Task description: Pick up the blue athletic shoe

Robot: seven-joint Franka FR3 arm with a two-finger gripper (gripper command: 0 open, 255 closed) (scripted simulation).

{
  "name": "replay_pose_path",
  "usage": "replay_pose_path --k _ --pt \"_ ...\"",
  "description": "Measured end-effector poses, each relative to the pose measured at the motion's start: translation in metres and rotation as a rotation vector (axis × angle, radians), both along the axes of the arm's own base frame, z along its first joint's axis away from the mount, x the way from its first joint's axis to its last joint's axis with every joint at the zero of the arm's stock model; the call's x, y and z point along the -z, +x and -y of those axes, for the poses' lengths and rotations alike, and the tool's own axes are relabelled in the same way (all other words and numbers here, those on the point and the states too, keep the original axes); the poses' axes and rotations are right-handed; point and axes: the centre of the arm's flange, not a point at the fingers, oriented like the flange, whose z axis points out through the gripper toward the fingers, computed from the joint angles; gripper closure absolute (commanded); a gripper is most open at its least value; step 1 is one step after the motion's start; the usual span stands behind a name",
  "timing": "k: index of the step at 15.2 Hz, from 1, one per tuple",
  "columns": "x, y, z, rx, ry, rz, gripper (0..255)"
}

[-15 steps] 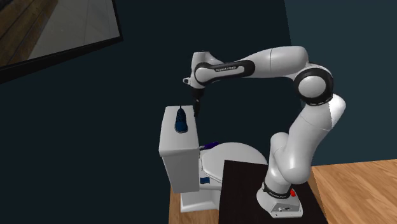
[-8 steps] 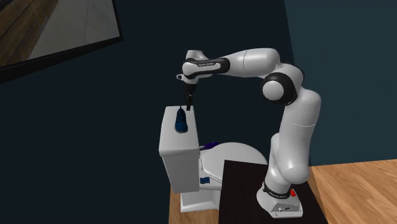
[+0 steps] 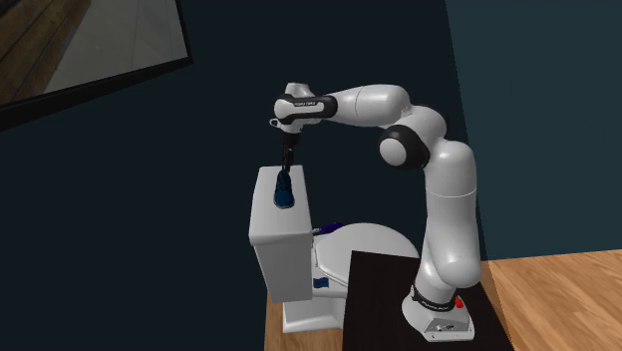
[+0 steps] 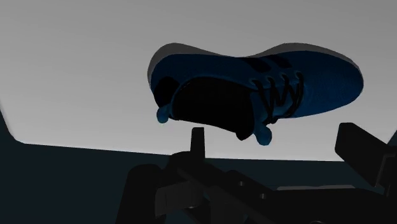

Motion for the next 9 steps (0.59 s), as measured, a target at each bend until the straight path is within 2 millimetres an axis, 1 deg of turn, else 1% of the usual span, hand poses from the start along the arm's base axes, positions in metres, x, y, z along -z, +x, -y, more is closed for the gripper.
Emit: replay_pose_path --k 4,5,9 --pt "0.019 0.001 0.001 -0.001 0.0 0.0 0" --pt "0.021 0.001 0.001 -0.001 0.0 0.0 255" --pt "0.022 0.001 0.001 -0.001 0.0 0.001 255"
